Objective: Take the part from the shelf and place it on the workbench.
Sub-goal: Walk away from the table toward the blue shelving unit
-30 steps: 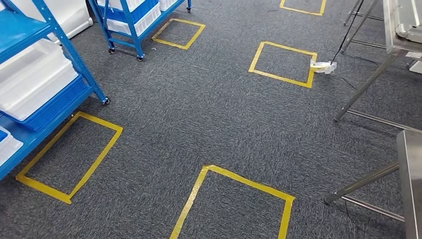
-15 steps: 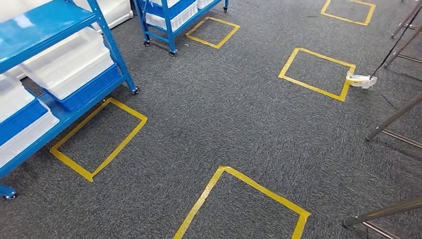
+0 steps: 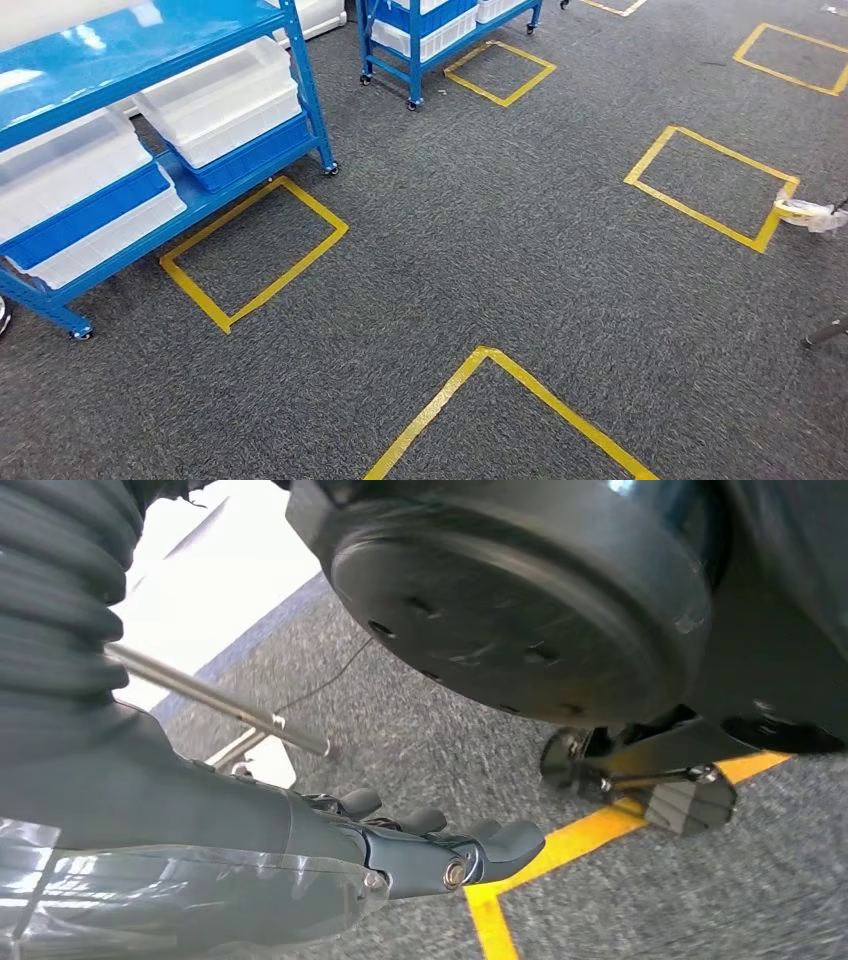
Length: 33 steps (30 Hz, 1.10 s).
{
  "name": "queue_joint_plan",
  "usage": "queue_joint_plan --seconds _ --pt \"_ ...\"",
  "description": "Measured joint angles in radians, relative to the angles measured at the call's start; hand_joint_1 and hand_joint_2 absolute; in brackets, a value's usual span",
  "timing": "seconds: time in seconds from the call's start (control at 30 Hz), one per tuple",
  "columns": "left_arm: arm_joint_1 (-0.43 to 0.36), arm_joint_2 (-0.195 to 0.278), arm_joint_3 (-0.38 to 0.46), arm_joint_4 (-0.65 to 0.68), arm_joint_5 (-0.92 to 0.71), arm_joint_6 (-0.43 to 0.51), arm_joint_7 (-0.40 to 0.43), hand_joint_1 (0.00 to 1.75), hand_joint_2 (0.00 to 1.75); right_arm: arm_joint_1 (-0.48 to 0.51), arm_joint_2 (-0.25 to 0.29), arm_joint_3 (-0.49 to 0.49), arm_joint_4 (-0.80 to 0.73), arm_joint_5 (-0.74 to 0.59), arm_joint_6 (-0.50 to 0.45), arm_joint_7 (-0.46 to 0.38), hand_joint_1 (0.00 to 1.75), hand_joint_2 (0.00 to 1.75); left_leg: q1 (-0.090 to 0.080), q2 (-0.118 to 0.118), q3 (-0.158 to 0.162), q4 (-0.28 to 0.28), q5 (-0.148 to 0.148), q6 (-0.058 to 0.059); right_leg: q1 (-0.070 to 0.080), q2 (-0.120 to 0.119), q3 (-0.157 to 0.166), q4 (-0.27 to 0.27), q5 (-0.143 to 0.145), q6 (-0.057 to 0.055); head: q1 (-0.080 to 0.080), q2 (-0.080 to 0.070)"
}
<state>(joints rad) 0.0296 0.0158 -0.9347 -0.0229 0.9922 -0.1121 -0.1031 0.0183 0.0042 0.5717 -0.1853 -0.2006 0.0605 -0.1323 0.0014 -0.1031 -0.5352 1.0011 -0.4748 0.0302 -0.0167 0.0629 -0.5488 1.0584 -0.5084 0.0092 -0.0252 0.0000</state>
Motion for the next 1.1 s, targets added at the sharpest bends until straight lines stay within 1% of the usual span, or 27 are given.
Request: queue_joint_plan --seconds 0.03,0.07,0.1,0.13,0.2,0.27,0.3,0.33,0.37,0.4,0.43,0.47,0.53,0.57,0.63,0.67,0.7,0.77,0.8,0.83,0.87,0.9,0.93,1.0,1.03,1.07,1.1 --pt "-0.002 -0.002 0.000 0.000 -0.002 0.005 0.005 0.00 0.00 -0.001 -0.002 0.000 0.002 0.000 0.007 0.004 0.00 1.75 0.001 -0.011 -0.005 0.004 0.000 -0.004 0.000 0.017 0.009 -0.027 0.005 -0.001 0.000 0.000" --pt "-0.002 -0.004 0.000 0.001 -0.004 0.009 0.007 0.00 0.00 -0.003 -0.003 -0.001 0.003 0.000 0.014 0.006 0.00 1.75 0.002 -0.023 -0.011 0.005 0.002 -0.010 0.001 0.021 0.010 -0.032 0.002 -0.002 -0.001 0.000" --pt "-0.002 -0.005 0.000 0.002 -0.006 0.012 0.009 0.00 0.00 -0.005 -0.004 -0.001 0.004 0.000 0.019 0.008 0.00 1.75 0.003 -0.036 -0.016 0.005 0.004 -0.016 0.000 0.010 0.010 -0.035 0.004 -0.004 -0.001 0.000" --pt "-0.001 -0.006 0.000 0.003 -0.008 0.015 0.009 0.00 0.00 -0.006 -0.003 -0.001 0.004 0.001 0.021 0.009 0.00 1.75 0.003 -0.035 -0.020 0.007 0.003 -0.022 -0.001 -0.004 0.011 -0.039 0.006 -0.009 -0.001 0.000" --pt "-0.001 -0.009 0.001 0.006 -0.012 0.020 0.008 0.00 0.00 -0.006 -0.002 -0.001 0.004 0.002 0.019 0.010 0.00 1.75 0.000 0.010 -0.041 0.048 -0.026 -0.031 -0.005 -0.033 0.017 -0.049 0.009 -0.022 -0.004 0.000" --pt "-0.006 -0.012 0.001 0.007 -0.016 0.022 0.006 0.00 0.00 -0.001 -0.001 -0.001 0.005 0.003 0.017 0.011 0.00 1.75 0.002 0.072 -0.095 0.164 -0.090 -0.038 -0.002 -0.065 0.019 -0.052 0.009 -0.030 -0.009 0.000" --pt "-0.008 -0.012 0.001 0.007 -0.017 0.024 0.005 0.00 0.00 0.000 -0.001 -0.001 0.005 0.005 0.016 0.011 0.00 1.75 0.004 0.086 -0.128 0.229 -0.118 -0.042 0.000 -0.082 0.019 -0.052 0.007 -0.031 -0.010 0.000" --pt "-0.009 -0.013 0.001 0.007 -0.018 0.026 0.004 0.00 0.00 0.001 -0.001 -0.001 0.006 0.008 0.016 0.011 0.00 1.75 0.007 0.092 -0.150 0.275 -0.130 -0.045 0.002 -0.098 0.020 -0.051 0.005 -0.032 -0.010 0.000" --pt "-0.009 -0.014 0.001 0.007 -0.019 0.028 0.004 0.00 0.00 0.001 -0.001 -0.001 0.006 0.012 0.016 0.011 0.00 1.75 0.009 0.096 -0.155 0.286 -0.124 -0.047 0.002 -0.114 0.021 -0.051 0.003 -0.031 -0.010 0.000" --pt "-0.009 -0.014 0.001 0.007 -0.019 0.031 0.003 0.00 0.00 0.001 -0.001 -0.001 0.006 0.016 0.015 0.010 0.00 1.75 0.010 0.101 -0.138 0.256 -0.098 -0.047 0.003 -0.128 0.024 -0.051 0.001 -0.030 -0.010 0.000" --pt "-0.008 -0.014 0.001 0.007 -0.020 0.034 0.003 0.00 0.00 0.002 -0.001 0.000 0.006 0.020 0.015 0.009 0.00 1.75 0.010 0.113 -0.104 0.193 -0.062 -0.046 0.003 -0.141 0.029 -0.051 -0.002 -0.028 -0.010 0.000" --pt "-0.009 -0.015 0.001 0.007 -0.020 0.036 0.003 0.00 0.00 0.002 -0.001 0.001 0.006 0.023 0.014 0.007 0.00 1.75 0.007 0.139 -0.065 0.119 -0.032 -0.043 0.004 -0.152 0.034 -0.051 -0.006 -0.025 -0.010 0.000" --pt "-0.010 -0.015 0.003 0.007 -0.021 0.037 0.003 0.00 0.00 0.004 -0.001 0.005 0.006 0.030 0.013 0.002 0.00 1.75 -0.001 0.174 -0.014 0.021 -0.001 -0.031 0.008 -0.173 0.041 -0.050 -0.013 -0.015 -0.009 0.000" --pt "-0.010 -0.015 0.005 0.007 -0.021 0.037 0.004 0.00 0.00 0.004 -0.001 0.006 0.006 0.032 0.013 0.001 0.00 1.75 -0.006 0.178 -0.008 0.007 -0.002 -0.026 0.010 -0.184 0.044 -0.050 -0.015 -0.010 -0.009 0.000" --pt "-0.008 -0.016 0.008 0.007 -0.022 0.037 0.005 0.00 0.00 0.001 -0.001 0.008 0.006 0.035 0.012 0.000 0.00 1.75 -0.005 0.154 -0.011 0.001 0.003 -0.015 0.010 -0.200 0.050 -0.050 -0.019 -0.001 -0.009 0.000" --pt "-0.007 -0.017 0.008 0.008 -0.022 0.036 0.006 0.00 0.00 0.000 -0.002 0.009 0.006 0.035 0.012 -0.001 0.00 1.75 -0.002 0.143 -0.009 -0.004 0.006 -0.010 0.009 -0.188 0.051 -0.042 -0.028 0.004 -0.008 0.000" --pt "-0.008 -0.017 0.009 0.008 -0.022 0.036 0.006 0.00 0.00 -0.002 -0.002 0.010 0.006 0.035 0.012 -0.002 0.00 1.75 0.001 0.133 -0.006 -0.010 0.009 -0.003 0.007 -0.162 0.043 -0.017 -0.047 0.009 -0.006 0.000" --pt "-0.010 -0.019 0.010 0.008 -0.022 0.035 0.008 0.00 0.00 -0.002 -0.003 0.011 0.006 0.034 0.012 -0.004 0.00 1.75 0.004 0.112 -0.005 -0.014 0.013 0.005 0.003 -0.096 -0.007 0.095 -0.110 0.014 -0.003 0.000" --pt "-0.011 -0.019 0.010 0.008 -0.022 0.035 0.008 0.00 0.00 -0.004 -0.003 0.011 0.006 0.034 0.012 -0.005 0.00 1.75 0.003 0.101 -0.007 -0.013 0.013 0.007 0.003 -0.080 -0.042 0.164 -0.140 0.015 -0.003 0.000" --pt "-0.012 -0.020 0.011 0.008 -0.022 0.034 0.009 0.00 0.00 -0.005 -0.004 0.011 0.006 0.034 0.012 -0.006 0.00 1.75 0.003 0.089 -0.008 -0.011 0.013 0.008 0.003 -0.074 -0.069 0.215 -0.155 0.016 -0.003 0.000" --pt "-0.012 -0.020 0.012 0.008 -0.022 0.034 0.009 0.00 0.00 -0.006 -0.004 0.011 0.006 0.033 0.012 -0.006 0.00 1.75 0.003 0.074 -0.008 -0.010 0.013 0.008 0.003 -0.073 -0.081 0.235 -0.149 0.017 -0.003 0.000" --pt "-0.012 -0.021 0.012 0.008 -0.022 0.034 0.009 0.00 0.00 -0.007 -0.004 0.011 0.006 0.033 0.013 -0.006 0.00 1.75 0.003 0.058 -0.008 -0.007 0.013 0.008 0.003 -0.071 -0.072 0.211 -0.121 0.016 -0.003 0.000" --pt "-0.012 -0.022 0.013 0.008 -0.022 0.034 0.010 0.00 0.00 -0.007 -0.004 0.011 0.006 0.033 0.013 -0.005 0.00 1.75 0.004 0.042 -0.007 -0.003 0.011 0.005 0.002 -0.062 -0.048 0.153 -0.080 0.015 -0.003 0.000" --pt "-0.014 -0.023 0.014 0.009 -0.022 0.034 0.018 0.00 0.00 -0.007 -0.004 0.011 0.006 0.033 0.017 0.001 0.00 1.75 0.005 0.012 -0.014 0.009 0.007 -0.002 -0.005 -0.005 0.004 0.026 -0.023 0.013 -0.003 0.000" --pt "-0.015 -0.023 0.014 0.009 -0.022 0.034 0.024 0.00 0.00 -0.008 -0.004 0.011 0.007 0.033 0.019 0.005 0.00 1.75 0.005 -0.001 -0.020 0.014 0.006 -0.008 -0.007 0.020 0.017 -0.010 -0.013 0.012 -0.003 0.000" --pt "-0.014 -0.023 0.014 0.010 -0.023 0.034 0.028 0.00 0.44 -0.008 -0.004 0.011 0.007 0.032 0.022 0.008 0.00 1.75 0.005 -0.013 -0.027 0.017 0.007 -0.014 -0.007 0.036 0.020 -0.022 -0.017 0.010 -0.003 0.000" --pt "-0.013 -0.023 0.014 0.010 -0.024 0.034 0.030 0.00 0.87 -0.009 -0.004 0.011 0.007 0.031 0.024 0.009 0.00 1.75 0.005 -0.026 -0.030 0.018 0.009 -0.021 -0.006 0.031 0.018 -0.025 -0.017 0.006 -0.003 0.000"
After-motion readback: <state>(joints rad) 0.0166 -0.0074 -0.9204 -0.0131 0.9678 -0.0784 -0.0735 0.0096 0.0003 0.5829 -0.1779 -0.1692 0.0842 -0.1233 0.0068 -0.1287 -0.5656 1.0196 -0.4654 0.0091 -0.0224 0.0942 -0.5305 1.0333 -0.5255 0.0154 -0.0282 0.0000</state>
